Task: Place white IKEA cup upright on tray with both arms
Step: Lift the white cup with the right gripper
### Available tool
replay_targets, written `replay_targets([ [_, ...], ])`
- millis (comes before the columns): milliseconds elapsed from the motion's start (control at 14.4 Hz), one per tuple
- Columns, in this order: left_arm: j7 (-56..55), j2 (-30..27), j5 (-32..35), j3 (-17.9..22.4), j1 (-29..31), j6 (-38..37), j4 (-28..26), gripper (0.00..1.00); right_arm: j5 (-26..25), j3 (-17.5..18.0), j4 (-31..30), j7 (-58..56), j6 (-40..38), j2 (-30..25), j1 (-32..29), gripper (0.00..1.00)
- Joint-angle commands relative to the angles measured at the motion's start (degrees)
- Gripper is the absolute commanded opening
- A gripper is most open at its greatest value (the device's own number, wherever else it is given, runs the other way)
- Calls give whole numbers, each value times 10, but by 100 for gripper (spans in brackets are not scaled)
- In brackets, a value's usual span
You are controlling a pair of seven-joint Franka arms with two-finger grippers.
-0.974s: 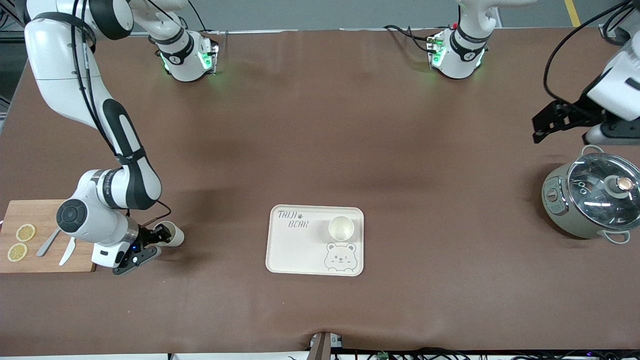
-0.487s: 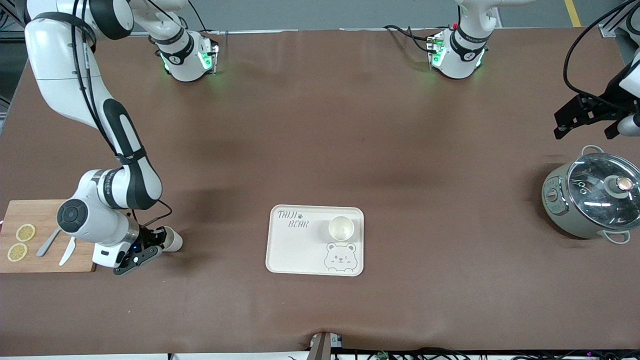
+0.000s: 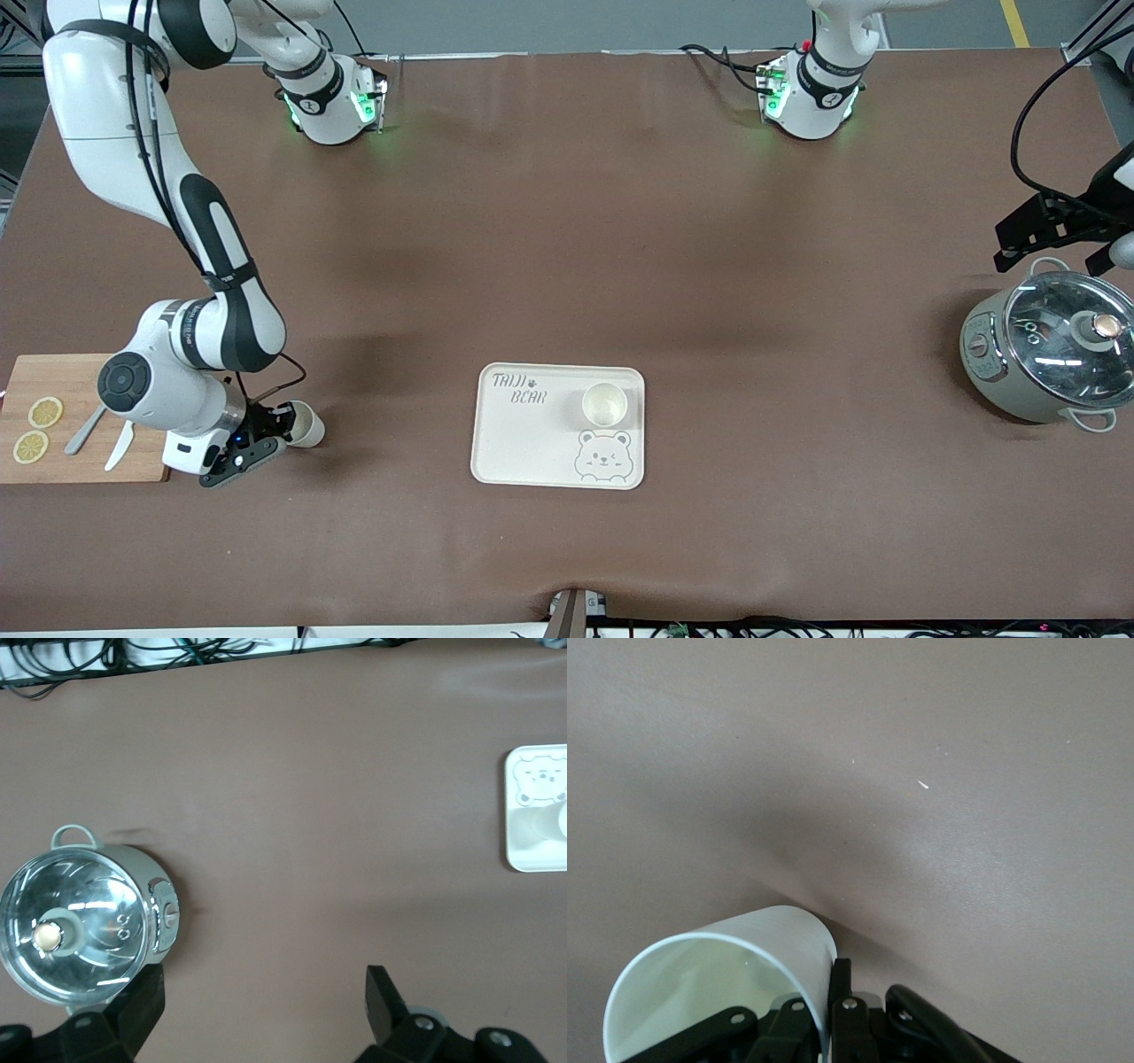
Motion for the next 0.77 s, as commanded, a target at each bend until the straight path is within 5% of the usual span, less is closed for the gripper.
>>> replay_targets([
  [0,24,3,-30,9,8,-6,12,100,22,3,10,1,-17,-1,-1,0],
  [696,84,11,-21,10,14,-36,8,100,49,11,82,258,-146,-29,64,0],
])
